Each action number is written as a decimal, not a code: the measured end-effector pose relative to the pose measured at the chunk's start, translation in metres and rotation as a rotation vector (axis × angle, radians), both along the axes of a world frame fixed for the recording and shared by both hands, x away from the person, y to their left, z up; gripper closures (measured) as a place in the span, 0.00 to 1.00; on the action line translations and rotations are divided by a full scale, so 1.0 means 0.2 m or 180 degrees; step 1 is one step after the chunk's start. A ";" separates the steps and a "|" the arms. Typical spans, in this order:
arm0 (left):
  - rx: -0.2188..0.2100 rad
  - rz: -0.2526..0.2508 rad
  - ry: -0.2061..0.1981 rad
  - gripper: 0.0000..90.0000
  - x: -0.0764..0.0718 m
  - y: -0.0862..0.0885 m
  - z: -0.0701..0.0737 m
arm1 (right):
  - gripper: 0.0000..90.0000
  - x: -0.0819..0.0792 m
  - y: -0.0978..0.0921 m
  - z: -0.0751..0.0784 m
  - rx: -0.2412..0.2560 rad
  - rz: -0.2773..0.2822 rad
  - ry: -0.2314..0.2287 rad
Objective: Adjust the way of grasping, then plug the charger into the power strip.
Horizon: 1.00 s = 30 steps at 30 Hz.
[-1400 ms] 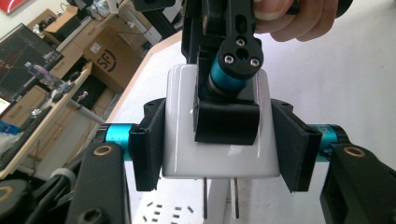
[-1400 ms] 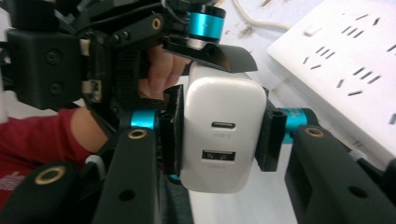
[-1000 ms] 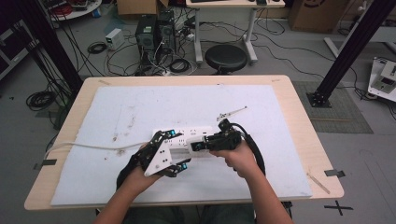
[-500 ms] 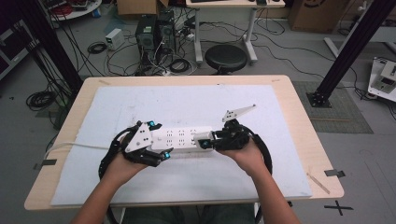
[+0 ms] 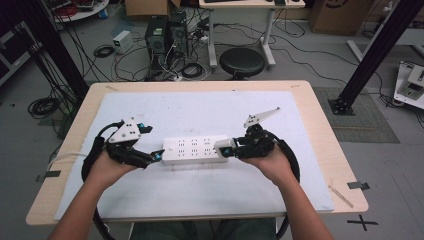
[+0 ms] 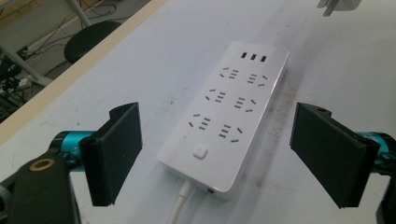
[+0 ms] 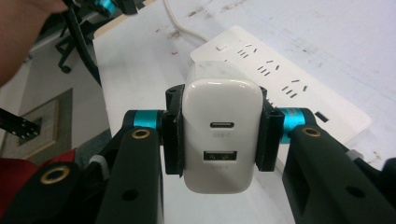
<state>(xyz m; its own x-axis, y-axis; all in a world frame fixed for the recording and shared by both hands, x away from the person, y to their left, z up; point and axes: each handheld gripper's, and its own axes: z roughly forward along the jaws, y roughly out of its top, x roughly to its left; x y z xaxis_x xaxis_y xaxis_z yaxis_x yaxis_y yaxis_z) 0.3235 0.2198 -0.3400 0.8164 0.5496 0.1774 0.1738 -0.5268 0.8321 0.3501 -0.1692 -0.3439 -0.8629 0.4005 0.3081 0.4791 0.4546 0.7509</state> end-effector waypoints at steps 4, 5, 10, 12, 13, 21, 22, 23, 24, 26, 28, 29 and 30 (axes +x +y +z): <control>0.0018 0.0070 0.0057 0.19 0.02 0.05 0.01 | 0.70 0.00 -0.01 0.00 -0.0012 0.0009 0.0003; 0.0039 0.0081 0.0074 0.19 0.02 0.06 0.02 | 0.70 0.00 -0.01 0.00 -0.0018 0.0003 0.0007; 0.0072 0.0104 0.0175 0.19 0.07 0.09 0.01 | 0.70 0.01 -0.03 0.00 -0.0026 -0.0019 0.0030; 0.0067 0.0099 0.0251 0.19 0.09 0.10 0.02 | 0.70 0.02 -0.04 0.00 -0.0040 -0.0026 0.0042; 0.0093 0.0112 0.0258 0.19 0.10 0.11 0.02 | 0.70 0.02 -0.04 0.00 -0.0052 -0.0018 0.0042; 0.0180 0.0130 0.0339 0.19 0.14 0.13 0.06 | 0.70 0.04 -0.04 0.03 -0.0155 0.0053 -0.0012; 0.0172 0.0136 0.0346 0.19 0.15 0.14 0.06 | 0.70 0.04 -0.04 0.04 -0.0182 0.0083 -0.0016; 0.0143 0.0156 0.0367 0.19 0.14 0.14 0.06 | 0.70 0.05 -0.03 0.04 -0.0208 0.0119 -0.0040; 0.0165 0.0168 0.0372 0.19 0.14 0.15 0.06 | 0.70 0.05 -0.02 0.05 -0.0226 0.0167 -0.0077; 0.0144 0.0178 0.0394 0.19 0.14 0.16 0.06 | 0.71 0.06 0.00 0.07 -0.0249 0.0244 -0.0113; 0.0153 0.0193 0.0445 0.19 0.13 0.16 0.05 | 0.71 0.08 0.02 0.09 -0.0308 0.0263 -0.0140; 0.0148 0.0187 0.0473 0.19 0.13 0.17 0.04 | 0.71 0.08 0.03 0.09 -0.0323 0.0260 -0.0168; 0.0138 0.0185 0.0498 0.19 0.13 0.17 0.04 | 0.71 0.09 0.05 0.10 -0.0356 0.0253 -0.0179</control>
<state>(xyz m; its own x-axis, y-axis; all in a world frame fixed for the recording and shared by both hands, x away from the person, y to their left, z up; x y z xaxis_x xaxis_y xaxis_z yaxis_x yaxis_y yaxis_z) 0.3504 0.2542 -0.3320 0.8030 0.5912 0.0751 0.3307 -0.5470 0.7691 0.3690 -0.1587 -0.3231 -0.9079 0.3593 0.2157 0.3968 0.5717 0.7181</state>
